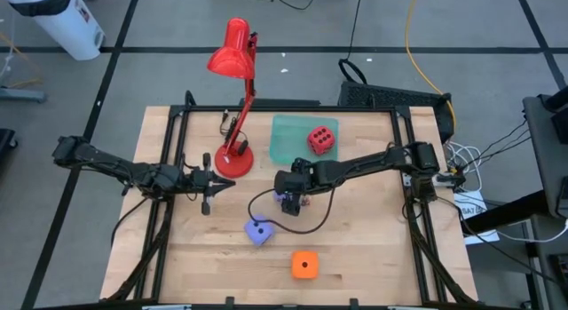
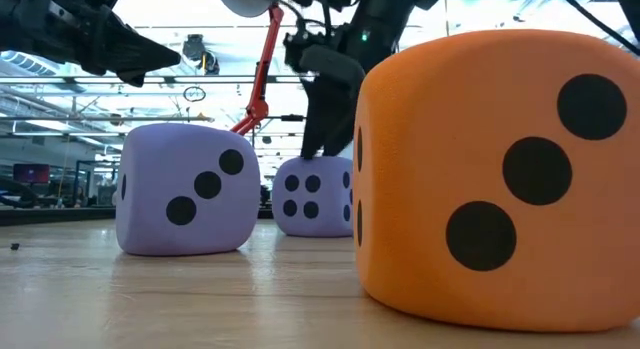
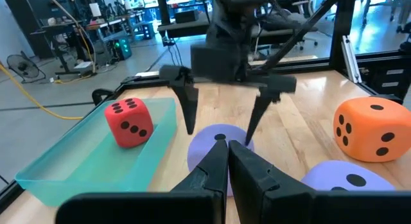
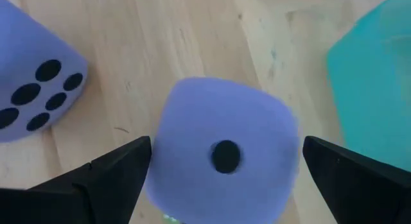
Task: Pick & Place Dice
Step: Put the light purple die into the green bin
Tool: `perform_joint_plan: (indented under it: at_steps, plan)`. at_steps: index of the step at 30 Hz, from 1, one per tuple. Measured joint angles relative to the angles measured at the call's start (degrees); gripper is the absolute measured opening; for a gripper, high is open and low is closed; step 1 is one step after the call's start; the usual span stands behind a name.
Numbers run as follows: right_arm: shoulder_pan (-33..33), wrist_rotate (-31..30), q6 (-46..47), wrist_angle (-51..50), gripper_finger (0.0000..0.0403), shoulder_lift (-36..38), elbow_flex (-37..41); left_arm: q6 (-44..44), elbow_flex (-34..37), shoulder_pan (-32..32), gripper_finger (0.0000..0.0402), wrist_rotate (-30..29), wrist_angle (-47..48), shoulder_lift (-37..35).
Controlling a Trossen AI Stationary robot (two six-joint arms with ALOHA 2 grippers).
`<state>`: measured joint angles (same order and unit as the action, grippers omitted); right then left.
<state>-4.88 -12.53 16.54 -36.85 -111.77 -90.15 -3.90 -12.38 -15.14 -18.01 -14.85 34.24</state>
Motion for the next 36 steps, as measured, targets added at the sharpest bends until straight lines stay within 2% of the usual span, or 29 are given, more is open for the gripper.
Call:
perform_joint_plan:
  at_steps: [9,16,20,28,36]
  plan:
    - [0.1,0.4,0.7,0.9,0.04,-1.4,1.5,-0.1,0.0,0.0,0.0026,0.0,0.0,0.0]
    - [1.0,6.0,-0.2,5.9,0.0397,-1.3,8.3,0.0,0.0,0.0,0.0026,0.0,0.0,0.0]
    - [0.6,7.1,-4.4,7.9,0.0396,-1.4,11.3,-0.1,0.0,0.0,0.0026,0.0,0.0,0.0]
    - [-1.9,8.0,-22.6,6.9,0.0396,0.6,14.1,-0.3,0.0,0.0,0.0026,0.0,0.0,0.0]
    - [-2.2,11.2,-29.3,6.3,0.0396,0.7,14.7,-0.4,0.0,0.0,0.0026,0.0,0.0,0.0]
